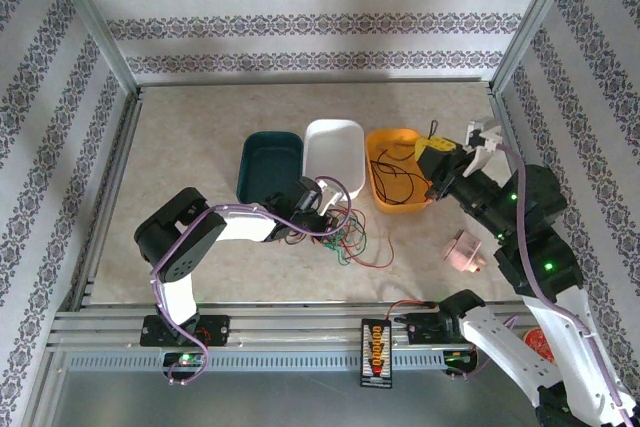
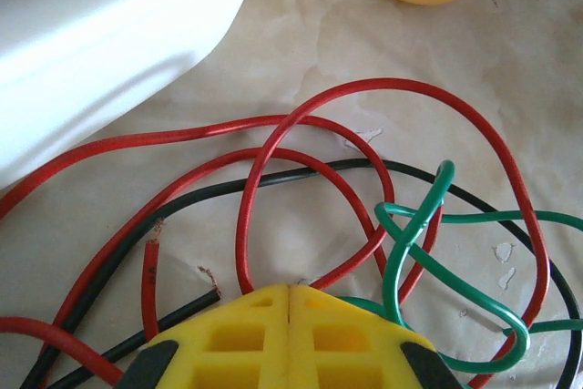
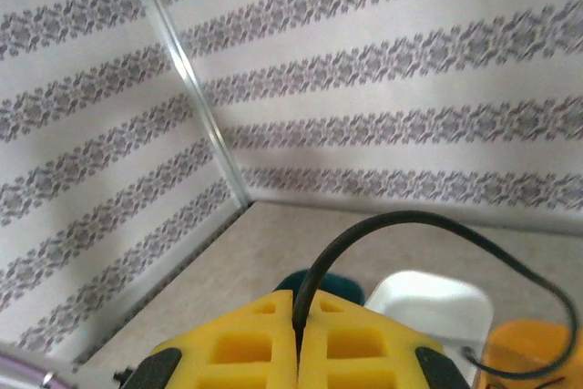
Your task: Untangle the cables
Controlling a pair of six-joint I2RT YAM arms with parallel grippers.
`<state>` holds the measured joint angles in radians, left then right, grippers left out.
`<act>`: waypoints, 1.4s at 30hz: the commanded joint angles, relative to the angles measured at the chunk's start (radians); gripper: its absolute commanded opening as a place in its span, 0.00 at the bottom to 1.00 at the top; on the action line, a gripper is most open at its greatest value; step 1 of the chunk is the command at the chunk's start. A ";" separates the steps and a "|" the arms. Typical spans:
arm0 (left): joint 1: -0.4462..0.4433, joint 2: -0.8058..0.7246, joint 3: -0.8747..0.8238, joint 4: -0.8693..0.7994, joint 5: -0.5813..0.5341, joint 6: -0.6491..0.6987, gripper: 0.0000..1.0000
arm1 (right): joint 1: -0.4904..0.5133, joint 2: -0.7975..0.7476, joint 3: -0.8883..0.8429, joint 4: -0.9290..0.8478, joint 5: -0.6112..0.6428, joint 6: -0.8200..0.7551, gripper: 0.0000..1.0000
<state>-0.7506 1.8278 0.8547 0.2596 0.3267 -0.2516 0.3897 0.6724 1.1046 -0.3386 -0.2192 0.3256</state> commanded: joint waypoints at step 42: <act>0.005 -0.396 -0.054 -0.023 -0.336 -0.120 0.62 | -0.215 0.726 -0.325 0.260 -0.031 0.234 0.00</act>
<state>-0.7506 1.4502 0.8024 0.2501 0.0132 -0.3573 0.1619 1.3670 0.7406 -0.0799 -0.2031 0.5262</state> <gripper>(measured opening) 0.618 0.042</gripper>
